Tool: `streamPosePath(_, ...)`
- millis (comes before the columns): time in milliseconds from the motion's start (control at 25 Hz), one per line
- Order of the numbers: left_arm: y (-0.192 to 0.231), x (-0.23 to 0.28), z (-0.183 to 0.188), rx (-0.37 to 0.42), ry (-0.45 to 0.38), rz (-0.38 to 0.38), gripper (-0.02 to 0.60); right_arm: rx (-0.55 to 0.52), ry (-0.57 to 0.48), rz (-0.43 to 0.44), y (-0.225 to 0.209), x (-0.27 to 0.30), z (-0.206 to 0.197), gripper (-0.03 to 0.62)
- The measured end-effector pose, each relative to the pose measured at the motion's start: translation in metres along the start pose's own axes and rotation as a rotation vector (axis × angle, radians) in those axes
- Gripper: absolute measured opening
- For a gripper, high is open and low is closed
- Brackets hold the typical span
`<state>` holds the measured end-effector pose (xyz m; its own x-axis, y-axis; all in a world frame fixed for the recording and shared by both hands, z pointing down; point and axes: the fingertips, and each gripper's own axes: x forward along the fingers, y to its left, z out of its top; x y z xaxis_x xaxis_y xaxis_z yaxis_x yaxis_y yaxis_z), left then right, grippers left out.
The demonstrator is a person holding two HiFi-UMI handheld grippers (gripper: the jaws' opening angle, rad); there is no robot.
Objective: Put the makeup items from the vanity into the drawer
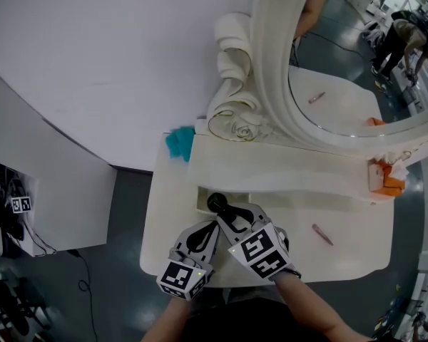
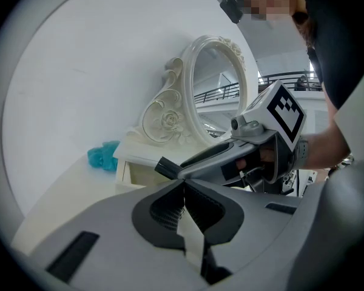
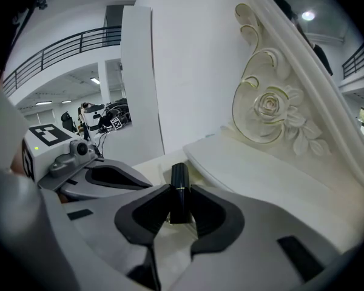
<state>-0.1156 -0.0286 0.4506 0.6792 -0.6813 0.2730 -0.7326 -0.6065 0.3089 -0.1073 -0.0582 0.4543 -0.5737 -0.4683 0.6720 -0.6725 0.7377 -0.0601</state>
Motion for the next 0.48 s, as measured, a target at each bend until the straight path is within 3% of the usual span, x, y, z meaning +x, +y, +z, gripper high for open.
streamPosePath(480, 0.018, -0.001, -0.001, -0.019, 0.006, 0.019, 0.015, -0.046, 0.01, 0.022, 0.0, 0.016, 0.015, 0.11)
